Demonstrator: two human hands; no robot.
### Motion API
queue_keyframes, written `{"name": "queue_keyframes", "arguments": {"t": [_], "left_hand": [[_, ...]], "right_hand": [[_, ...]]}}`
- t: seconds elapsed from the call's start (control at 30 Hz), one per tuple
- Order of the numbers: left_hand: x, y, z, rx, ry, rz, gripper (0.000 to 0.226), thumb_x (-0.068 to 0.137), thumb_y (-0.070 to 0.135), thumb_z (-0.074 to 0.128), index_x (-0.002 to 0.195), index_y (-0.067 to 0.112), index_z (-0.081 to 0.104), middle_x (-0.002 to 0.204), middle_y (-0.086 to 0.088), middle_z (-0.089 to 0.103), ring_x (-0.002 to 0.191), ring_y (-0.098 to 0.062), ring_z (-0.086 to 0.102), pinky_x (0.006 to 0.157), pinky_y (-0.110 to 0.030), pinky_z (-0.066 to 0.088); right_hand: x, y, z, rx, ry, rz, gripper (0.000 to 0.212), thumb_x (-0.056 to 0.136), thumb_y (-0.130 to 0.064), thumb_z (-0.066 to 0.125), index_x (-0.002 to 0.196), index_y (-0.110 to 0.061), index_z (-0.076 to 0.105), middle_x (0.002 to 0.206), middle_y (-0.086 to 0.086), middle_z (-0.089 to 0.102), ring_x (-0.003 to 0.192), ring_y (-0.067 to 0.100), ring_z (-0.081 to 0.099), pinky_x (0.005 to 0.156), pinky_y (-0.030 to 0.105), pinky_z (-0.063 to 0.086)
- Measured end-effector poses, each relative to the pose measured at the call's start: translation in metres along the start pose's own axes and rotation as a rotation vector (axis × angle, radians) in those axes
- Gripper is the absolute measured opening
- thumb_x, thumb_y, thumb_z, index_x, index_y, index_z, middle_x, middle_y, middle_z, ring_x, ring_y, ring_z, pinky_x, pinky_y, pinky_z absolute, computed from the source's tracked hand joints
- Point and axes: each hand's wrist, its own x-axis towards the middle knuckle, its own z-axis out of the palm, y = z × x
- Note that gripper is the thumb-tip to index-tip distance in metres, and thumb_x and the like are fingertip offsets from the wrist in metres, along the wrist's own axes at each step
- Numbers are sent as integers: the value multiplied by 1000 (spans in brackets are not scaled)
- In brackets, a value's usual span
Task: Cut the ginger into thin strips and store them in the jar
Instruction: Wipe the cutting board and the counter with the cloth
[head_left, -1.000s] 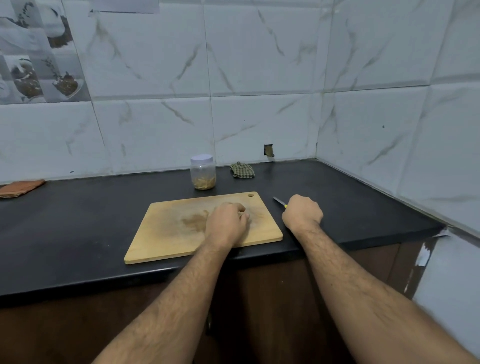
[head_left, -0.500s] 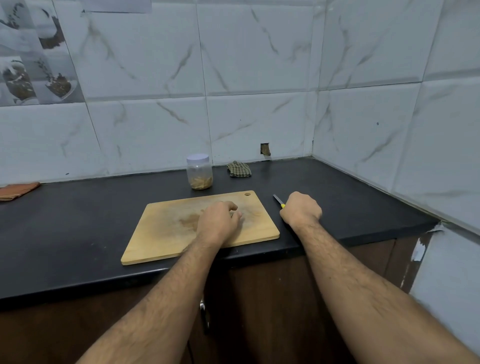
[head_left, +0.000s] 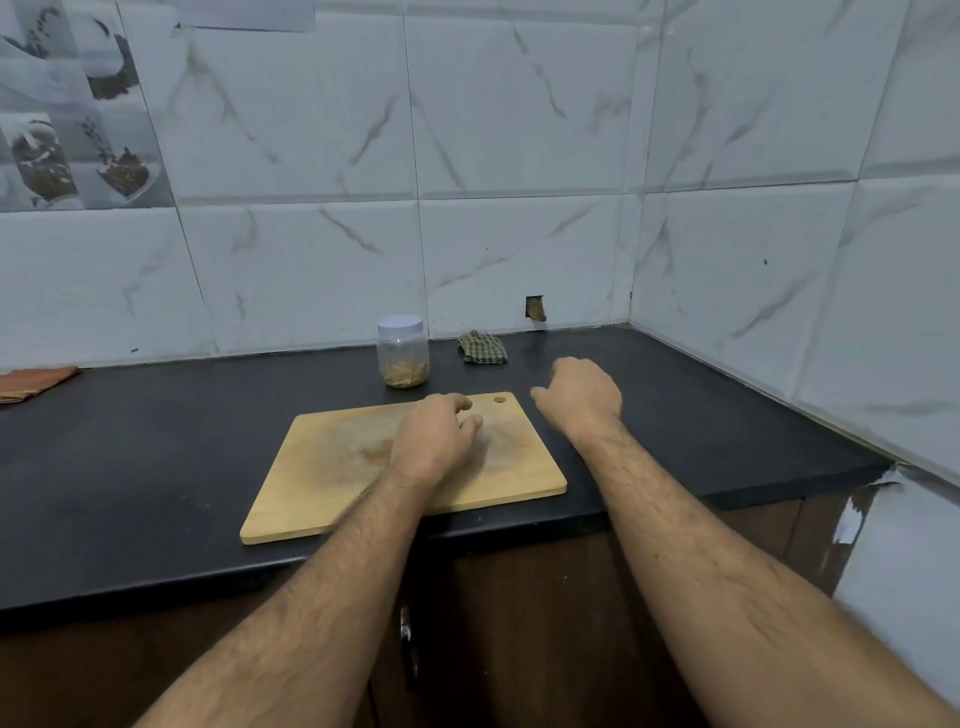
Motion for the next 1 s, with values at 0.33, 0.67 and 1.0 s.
{"name": "queue_keyframes", "arguments": {"t": [0.33,0.67,1.0], "left_hand": [[85,-17,7,147,-102,130,43,99,33,50,140,19,52,138,0,58,127,-19,53,102,-38,45],[158,-54,39,255,-117,191,30,99,26,47,121,13,63,119,-7,66,109,-26,60,90,-41,50],[158,-59,47,279,-136,227,25,95,30,51,102,19,72,99,-2,72,93,-22,64,80,-38,54]], "right_hand": [[98,-51,63,46,-89,-108,20,90,-18,58,110,-15,61,118,8,59,104,28,60,68,33,46],[217,-98,150,-66,-197,-58,47,93,-33,61,135,-21,46,137,12,47,126,35,43,97,48,42],[228,-88,158,-167,-149,-58,28,97,-11,49,121,-6,63,129,13,61,120,32,57,88,37,51]]}}
